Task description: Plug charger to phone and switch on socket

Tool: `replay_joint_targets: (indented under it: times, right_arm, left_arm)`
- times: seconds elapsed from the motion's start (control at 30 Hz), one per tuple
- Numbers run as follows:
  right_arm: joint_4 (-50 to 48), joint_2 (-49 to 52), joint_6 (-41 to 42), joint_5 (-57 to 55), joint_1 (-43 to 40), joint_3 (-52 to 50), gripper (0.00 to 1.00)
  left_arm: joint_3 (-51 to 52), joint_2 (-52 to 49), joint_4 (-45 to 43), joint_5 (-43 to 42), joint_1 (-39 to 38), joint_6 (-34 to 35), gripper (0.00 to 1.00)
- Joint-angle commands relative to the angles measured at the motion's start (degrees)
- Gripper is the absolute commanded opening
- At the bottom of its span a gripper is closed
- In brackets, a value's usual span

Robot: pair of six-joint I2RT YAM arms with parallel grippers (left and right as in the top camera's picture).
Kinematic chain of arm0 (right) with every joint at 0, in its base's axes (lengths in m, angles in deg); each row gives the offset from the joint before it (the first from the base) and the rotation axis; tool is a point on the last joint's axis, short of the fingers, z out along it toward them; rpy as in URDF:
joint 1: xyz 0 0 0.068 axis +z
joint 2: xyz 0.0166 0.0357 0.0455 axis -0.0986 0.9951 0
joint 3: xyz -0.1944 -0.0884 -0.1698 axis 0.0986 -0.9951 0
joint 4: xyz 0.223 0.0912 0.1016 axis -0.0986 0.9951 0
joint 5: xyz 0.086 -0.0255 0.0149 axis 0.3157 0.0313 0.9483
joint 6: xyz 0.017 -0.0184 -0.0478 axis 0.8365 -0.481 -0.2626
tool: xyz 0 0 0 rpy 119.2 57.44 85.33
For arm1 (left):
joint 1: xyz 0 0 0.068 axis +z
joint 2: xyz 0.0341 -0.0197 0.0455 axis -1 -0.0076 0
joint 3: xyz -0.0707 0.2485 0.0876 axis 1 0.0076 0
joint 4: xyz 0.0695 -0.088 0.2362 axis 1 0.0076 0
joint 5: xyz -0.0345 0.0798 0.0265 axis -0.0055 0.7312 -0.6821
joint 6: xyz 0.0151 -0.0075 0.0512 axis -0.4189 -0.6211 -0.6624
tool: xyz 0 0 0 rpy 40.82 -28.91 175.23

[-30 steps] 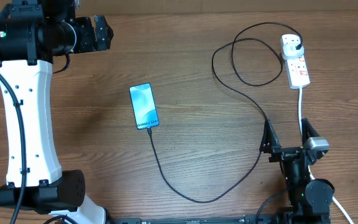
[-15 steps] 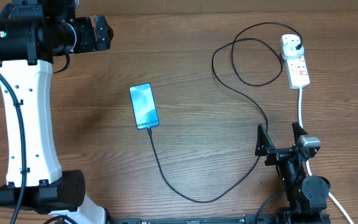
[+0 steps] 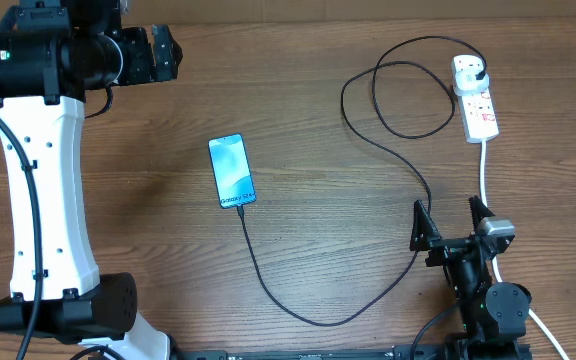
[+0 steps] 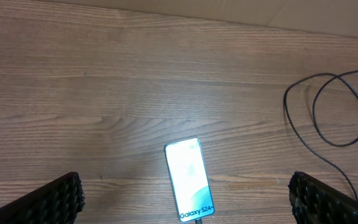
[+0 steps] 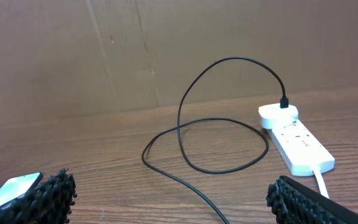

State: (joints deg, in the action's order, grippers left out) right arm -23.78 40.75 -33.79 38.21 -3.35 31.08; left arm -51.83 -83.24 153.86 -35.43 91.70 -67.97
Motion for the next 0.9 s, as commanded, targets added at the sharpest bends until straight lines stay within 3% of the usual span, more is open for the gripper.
replay_joint_targets:
  times: [0.0, 0.2, 0.33, 0.6, 0.8, 0.87]
  right_arm:
    - [-0.3, -0.6, 0.1, 0.0, 0.4, -0.6, 1.0]
    - [-0.3, -0.6, 0.1, 0.0, 0.4, -0.6, 1.0]
    - [-0.3, -0.6, 0.1, 0.0, 0.4, -0.6, 1.0]
    - [-0.3, -0.6, 0.1, 0.0, 0.3, -0.6, 1.0]
    - [-0.3, -0.6, 0.1, 0.0, 0.3, -0.6, 1.0]
    - [-0.3, -0.6, 0.1, 0.0, 0.4, -0.6, 1.0]
  left_arm:
    - [-0.7, -0.5, -0.1, 0.5, -0.3, 0.2, 1.0]
    - [-0.3, 2.6, -1.4, 7.1, -0.3, -2.1, 1.0]
    - [6.9, 8.7, -5.9, 7.3, -0.3, -2.4, 1.0]
    - [43.2, 31.7, -33.3, 4.3, -0.2, -3.0, 1.0]
    - [67.3, 48.6, -49.7, -2.2, -0.2, -12.9, 1.0]
    - [74.5, 53.8, -54.8, -2.6, -0.2, -13.2, 1.0]
